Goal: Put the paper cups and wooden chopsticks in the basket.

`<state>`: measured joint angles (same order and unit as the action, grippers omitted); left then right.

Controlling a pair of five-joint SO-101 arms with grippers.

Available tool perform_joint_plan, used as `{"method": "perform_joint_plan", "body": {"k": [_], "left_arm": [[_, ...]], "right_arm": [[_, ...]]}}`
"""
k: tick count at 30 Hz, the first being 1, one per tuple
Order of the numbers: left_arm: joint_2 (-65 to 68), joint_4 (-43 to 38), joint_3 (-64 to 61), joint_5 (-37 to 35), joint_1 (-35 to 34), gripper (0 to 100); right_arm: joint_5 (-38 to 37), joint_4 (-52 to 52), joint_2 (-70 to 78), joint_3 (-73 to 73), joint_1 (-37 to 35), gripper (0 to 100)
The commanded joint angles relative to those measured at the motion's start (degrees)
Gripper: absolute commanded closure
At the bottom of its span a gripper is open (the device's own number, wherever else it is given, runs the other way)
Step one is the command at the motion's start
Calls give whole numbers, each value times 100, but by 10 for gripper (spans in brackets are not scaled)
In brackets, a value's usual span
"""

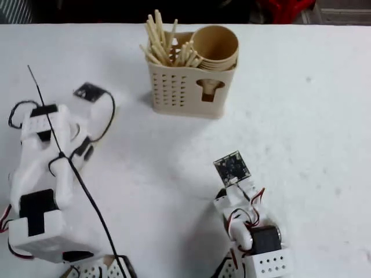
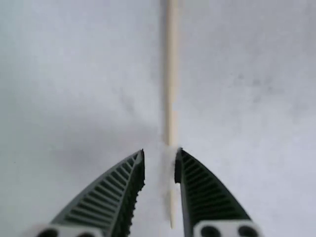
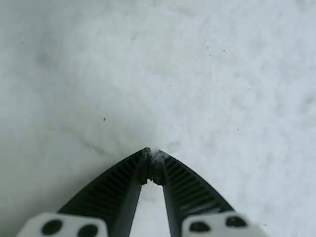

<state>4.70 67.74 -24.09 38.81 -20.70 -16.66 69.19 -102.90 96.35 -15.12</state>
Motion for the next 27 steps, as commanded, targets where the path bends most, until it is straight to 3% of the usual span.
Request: {"method": "perform_joint_plan", "body": {"k": [1, 5, 10, 16, 23, 27], "left_arm": [[-259, 202, 862, -334, 567, 880], [-48, -158, 1204, -756, 1174, 880], [1138, -466, 1960, -870, 1262, 881], [2642, 132, 3174, -835, 1068, 884], [3415, 686, 3991, -818, 822, 884], [3468, 826, 4105, -818, 848, 976]], "right_arm": [[9, 66, -40, 44, -4, 978], [9, 66, -40, 44, -4, 978], [9, 66, -40, 44, 4, 978], [9, 66, -40, 44, -4, 978], [9, 66, -40, 44, -4, 978], [9, 66, -40, 44, -4, 978]]}}
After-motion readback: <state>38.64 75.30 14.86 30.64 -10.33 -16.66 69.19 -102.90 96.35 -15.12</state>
